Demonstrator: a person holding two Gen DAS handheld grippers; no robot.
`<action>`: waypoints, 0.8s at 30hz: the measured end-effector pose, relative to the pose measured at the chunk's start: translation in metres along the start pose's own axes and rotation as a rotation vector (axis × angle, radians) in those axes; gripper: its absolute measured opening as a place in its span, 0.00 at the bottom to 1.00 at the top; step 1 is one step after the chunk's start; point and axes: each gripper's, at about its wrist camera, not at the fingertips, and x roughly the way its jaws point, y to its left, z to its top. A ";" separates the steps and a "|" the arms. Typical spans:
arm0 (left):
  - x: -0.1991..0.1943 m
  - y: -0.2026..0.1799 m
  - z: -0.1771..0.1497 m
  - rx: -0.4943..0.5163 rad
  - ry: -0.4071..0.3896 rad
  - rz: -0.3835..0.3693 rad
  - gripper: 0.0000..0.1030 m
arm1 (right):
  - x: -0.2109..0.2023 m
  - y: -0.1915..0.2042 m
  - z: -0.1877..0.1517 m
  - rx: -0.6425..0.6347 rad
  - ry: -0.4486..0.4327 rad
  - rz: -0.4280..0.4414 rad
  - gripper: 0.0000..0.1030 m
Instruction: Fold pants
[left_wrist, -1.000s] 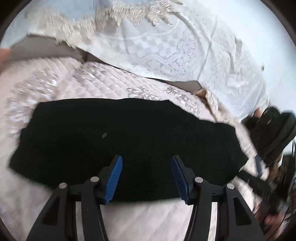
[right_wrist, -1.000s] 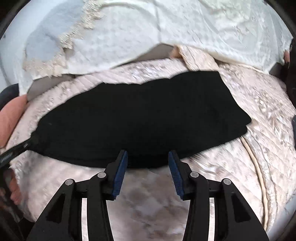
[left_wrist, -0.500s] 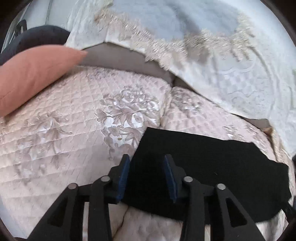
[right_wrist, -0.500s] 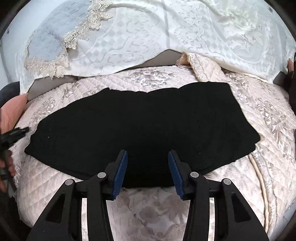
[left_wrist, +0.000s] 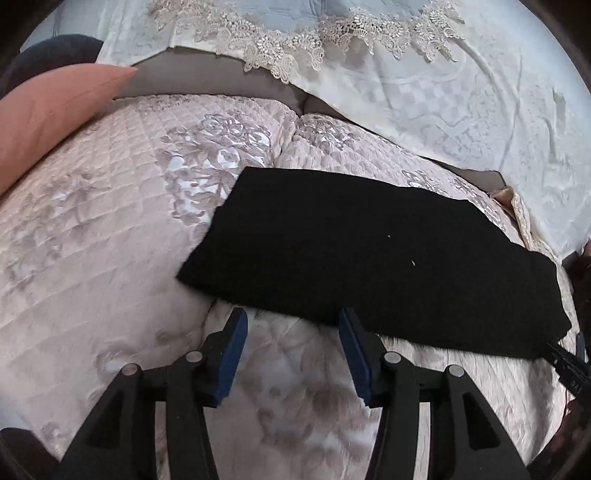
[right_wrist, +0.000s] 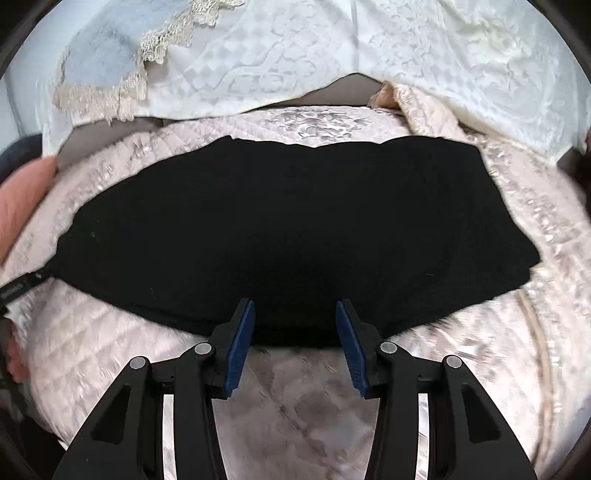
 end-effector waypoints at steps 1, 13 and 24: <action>-0.004 0.001 -0.001 0.001 -0.008 0.003 0.53 | -0.005 0.001 -0.001 0.000 -0.004 0.006 0.45; 0.018 0.000 0.045 -0.024 -0.081 -0.091 0.53 | -0.002 -0.006 0.005 0.055 -0.034 0.009 0.45; 0.024 0.000 0.036 -0.027 -0.010 0.011 0.53 | -0.013 -0.009 0.008 0.055 -0.061 0.017 0.51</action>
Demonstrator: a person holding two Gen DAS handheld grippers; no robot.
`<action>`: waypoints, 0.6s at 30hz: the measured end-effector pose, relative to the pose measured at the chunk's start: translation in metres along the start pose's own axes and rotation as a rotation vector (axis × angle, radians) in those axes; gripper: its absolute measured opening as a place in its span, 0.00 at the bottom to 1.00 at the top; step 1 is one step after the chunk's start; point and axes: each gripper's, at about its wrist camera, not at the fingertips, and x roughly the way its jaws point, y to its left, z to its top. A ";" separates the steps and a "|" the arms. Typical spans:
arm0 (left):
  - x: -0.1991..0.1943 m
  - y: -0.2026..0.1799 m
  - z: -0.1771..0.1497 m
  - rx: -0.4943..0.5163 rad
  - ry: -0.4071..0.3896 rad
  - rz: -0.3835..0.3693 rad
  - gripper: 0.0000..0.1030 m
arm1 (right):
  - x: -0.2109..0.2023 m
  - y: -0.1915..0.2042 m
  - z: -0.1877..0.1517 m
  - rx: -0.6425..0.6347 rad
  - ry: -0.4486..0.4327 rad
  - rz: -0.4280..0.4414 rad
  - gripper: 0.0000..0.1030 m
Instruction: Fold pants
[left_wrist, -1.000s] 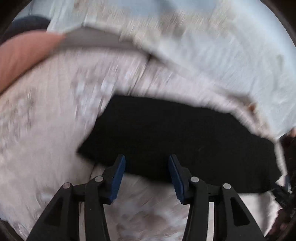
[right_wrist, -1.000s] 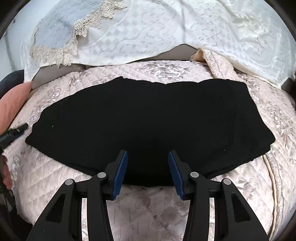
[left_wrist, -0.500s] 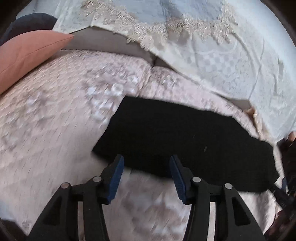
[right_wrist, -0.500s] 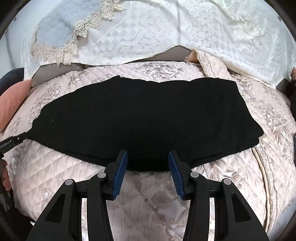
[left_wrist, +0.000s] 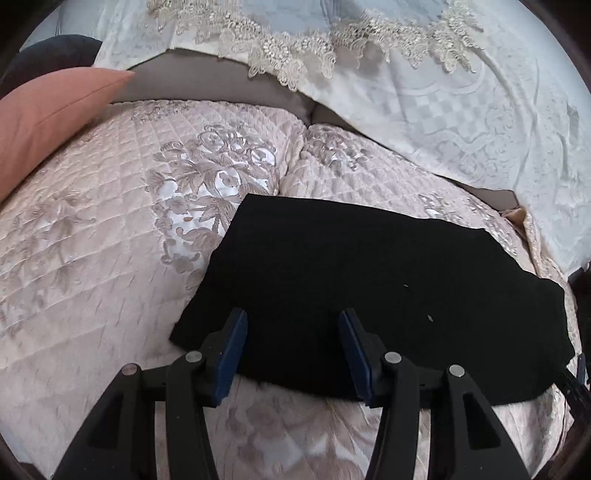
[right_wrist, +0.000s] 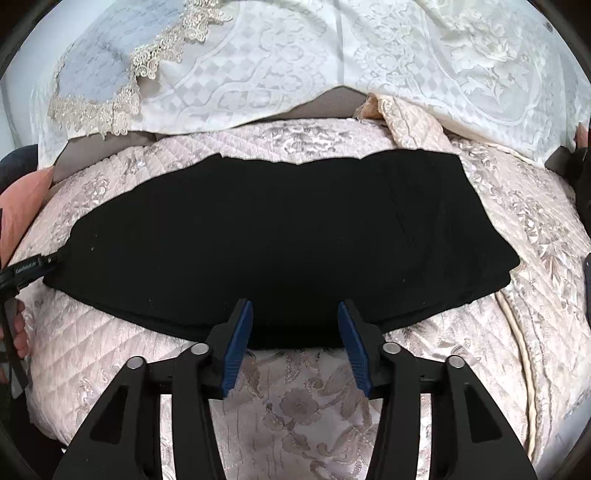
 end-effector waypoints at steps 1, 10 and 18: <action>-0.004 0.000 -0.002 0.005 -0.006 0.008 0.53 | -0.001 0.001 0.001 0.000 -0.004 0.003 0.51; -0.018 0.033 -0.037 -0.154 0.040 -0.114 0.53 | -0.011 0.022 -0.008 -0.037 -0.007 0.047 0.51; -0.001 0.057 -0.035 -0.287 0.050 -0.158 0.60 | -0.009 0.030 -0.007 -0.048 -0.009 0.063 0.51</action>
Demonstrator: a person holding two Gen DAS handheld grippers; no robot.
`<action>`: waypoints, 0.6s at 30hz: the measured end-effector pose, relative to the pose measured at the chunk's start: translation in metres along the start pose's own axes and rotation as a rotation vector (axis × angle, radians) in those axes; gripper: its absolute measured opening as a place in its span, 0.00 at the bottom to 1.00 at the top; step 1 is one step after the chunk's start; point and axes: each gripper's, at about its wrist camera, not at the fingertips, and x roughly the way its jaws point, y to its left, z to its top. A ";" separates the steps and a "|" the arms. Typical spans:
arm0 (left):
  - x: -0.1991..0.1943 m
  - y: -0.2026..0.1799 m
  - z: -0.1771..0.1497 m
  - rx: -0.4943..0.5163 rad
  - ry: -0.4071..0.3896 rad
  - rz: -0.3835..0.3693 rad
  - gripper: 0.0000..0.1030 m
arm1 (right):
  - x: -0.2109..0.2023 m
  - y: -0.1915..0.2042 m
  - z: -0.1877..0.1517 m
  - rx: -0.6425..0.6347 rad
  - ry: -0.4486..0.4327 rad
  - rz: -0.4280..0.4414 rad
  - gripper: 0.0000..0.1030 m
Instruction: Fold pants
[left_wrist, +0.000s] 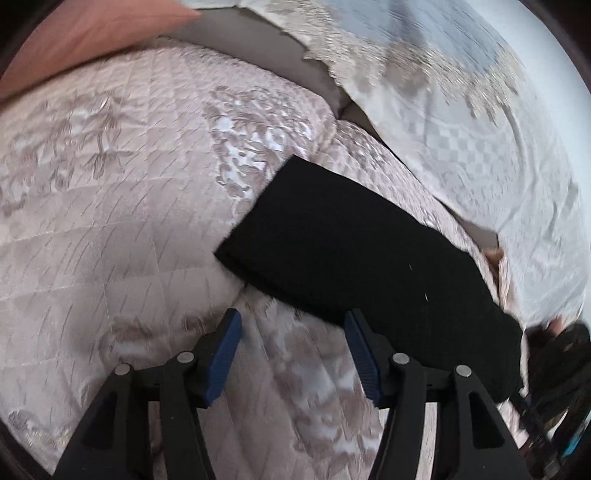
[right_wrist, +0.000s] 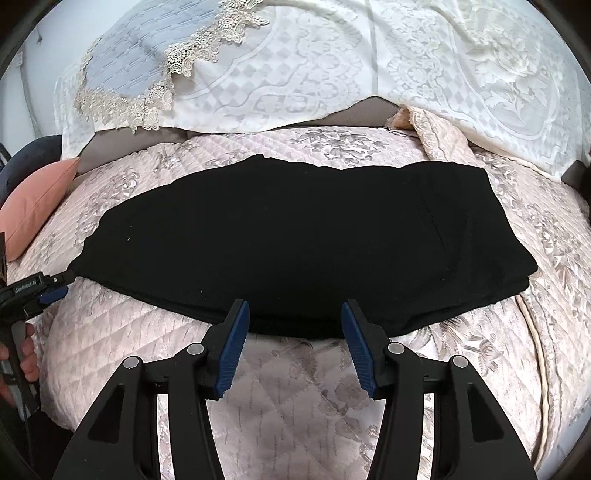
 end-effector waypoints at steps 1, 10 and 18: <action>0.004 0.003 0.002 -0.016 0.002 0.000 0.60 | 0.000 0.000 0.001 0.000 -0.004 0.002 0.51; 0.026 -0.001 0.019 -0.046 -0.024 0.001 0.59 | 0.001 0.000 0.004 -0.001 -0.005 0.005 0.51; 0.029 0.004 0.027 -0.100 -0.044 0.027 0.27 | 0.003 -0.003 0.004 0.007 -0.007 0.008 0.51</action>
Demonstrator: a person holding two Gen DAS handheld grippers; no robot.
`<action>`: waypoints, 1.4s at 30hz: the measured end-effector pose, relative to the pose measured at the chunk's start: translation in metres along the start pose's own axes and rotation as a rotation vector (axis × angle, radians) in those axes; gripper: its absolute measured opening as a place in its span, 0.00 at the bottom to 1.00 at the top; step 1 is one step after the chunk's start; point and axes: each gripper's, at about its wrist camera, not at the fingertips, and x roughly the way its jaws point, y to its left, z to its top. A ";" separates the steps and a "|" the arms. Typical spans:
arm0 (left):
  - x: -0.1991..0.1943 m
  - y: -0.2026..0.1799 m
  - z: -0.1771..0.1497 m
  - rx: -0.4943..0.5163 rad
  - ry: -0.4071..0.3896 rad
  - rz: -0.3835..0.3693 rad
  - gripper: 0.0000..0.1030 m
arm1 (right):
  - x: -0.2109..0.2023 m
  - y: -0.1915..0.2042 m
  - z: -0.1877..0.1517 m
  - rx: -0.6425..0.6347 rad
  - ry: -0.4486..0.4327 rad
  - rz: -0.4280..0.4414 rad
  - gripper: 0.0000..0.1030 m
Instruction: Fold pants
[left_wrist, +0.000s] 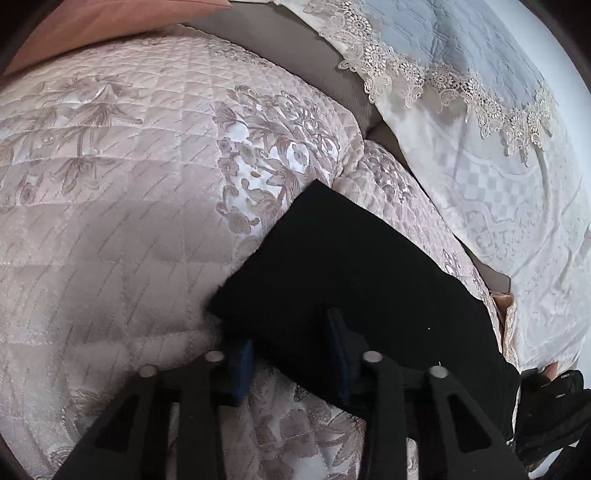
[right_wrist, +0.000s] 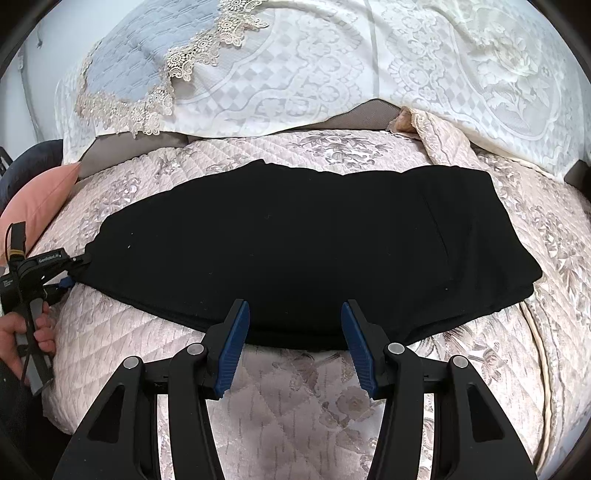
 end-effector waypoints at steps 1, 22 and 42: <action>-0.002 -0.001 0.001 0.012 -0.006 0.011 0.23 | 0.000 0.000 0.000 0.001 0.000 -0.001 0.51; -0.043 -0.177 -0.007 0.499 -0.035 -0.346 0.07 | -0.005 -0.027 -0.005 0.078 -0.019 -0.007 0.51; -0.010 -0.220 -0.119 0.731 0.259 -0.501 0.41 | -0.007 -0.057 -0.009 0.163 -0.020 0.008 0.51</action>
